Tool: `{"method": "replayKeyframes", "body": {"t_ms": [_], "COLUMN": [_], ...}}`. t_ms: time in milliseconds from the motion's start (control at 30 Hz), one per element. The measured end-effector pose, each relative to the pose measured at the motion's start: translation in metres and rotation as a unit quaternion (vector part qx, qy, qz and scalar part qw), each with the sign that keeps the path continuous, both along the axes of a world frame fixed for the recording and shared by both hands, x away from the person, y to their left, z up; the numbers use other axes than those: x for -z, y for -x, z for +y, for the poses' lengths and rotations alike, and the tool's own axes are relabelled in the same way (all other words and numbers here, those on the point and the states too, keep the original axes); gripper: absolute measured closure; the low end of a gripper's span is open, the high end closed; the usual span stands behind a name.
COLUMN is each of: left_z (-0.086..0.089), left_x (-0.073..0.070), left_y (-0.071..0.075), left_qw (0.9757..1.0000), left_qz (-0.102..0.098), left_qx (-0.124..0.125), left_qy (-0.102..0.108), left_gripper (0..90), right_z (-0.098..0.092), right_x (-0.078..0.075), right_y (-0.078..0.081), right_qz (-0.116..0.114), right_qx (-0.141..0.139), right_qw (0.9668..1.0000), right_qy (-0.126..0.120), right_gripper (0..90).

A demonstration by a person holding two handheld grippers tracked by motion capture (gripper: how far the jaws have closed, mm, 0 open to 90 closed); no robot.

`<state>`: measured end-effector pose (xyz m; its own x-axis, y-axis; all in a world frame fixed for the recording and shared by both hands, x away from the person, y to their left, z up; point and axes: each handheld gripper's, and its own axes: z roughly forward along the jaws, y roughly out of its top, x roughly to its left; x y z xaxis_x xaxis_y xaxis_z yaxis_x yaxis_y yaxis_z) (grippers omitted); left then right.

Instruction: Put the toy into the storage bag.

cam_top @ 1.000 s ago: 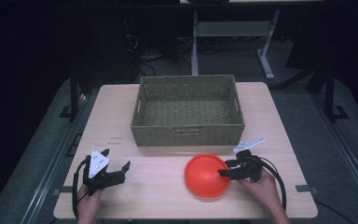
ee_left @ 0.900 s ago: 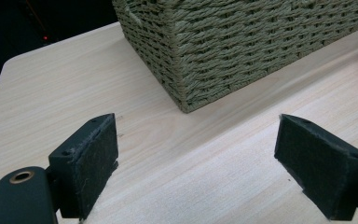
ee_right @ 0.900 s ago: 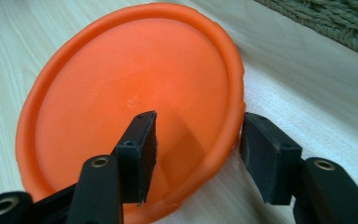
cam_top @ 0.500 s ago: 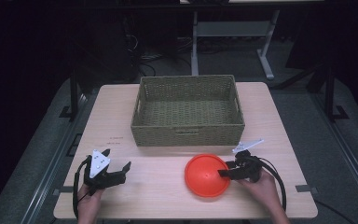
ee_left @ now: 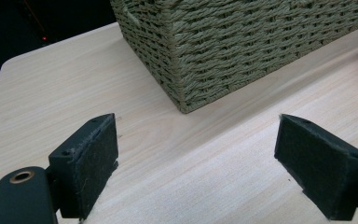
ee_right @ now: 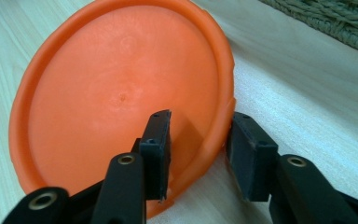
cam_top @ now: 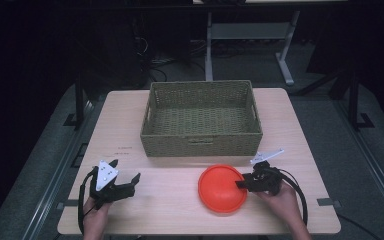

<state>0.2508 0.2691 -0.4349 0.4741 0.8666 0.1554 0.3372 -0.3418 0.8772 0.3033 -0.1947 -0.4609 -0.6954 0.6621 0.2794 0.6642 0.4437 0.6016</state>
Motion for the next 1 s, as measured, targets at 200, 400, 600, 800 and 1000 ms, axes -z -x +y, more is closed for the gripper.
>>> {"method": "replayKeyframes", "body": {"t_ms": [200, 400, 600, 800, 1000], "left_z": [0.0, 0.001, 0.001, 0.005, 0.006], "left_x": [0.0, 0.0, 0.0, 0.0, -0.001], "left_y": [0.0, 0.0, 0.0, 0.0, 0.001], "left_qw": [1.0, 1.0, 1.0, 1.0, 0.9999], "left_qz": [0.0, -0.002, -0.002, -0.001, -0.005], "left_qx": [0.0, -0.001, -0.002, -0.009, -0.01], "left_qy": [0.0, -0.001, -0.002, 0.0, 0.002], "left_gripper": [12.8, 12.8, 12.8, 12.8, 12.8], "right_z": [-0.003, -0.003, -0.004, -0.002, 0.01], "right_x": [-0.004, -0.007, -0.01, -0.021, -0.032], "right_y": [0.002, 0.003, 0.004, 0.004, 0.003], "right_qz": [-0.008, -0.01, -0.015, -0.017, -0.014], "right_qx": [0.003, 0.01, 0.012, 0.012, 0.015], "right_qw": [0.9999, 0.9997, 0.9994, 0.9989, 0.9994], "right_qy": [-0.012, -0.021, -0.029, -0.042, -0.029], "right_gripper": [66.3, 72.2, 75.0, 80.1, 81.8]}}
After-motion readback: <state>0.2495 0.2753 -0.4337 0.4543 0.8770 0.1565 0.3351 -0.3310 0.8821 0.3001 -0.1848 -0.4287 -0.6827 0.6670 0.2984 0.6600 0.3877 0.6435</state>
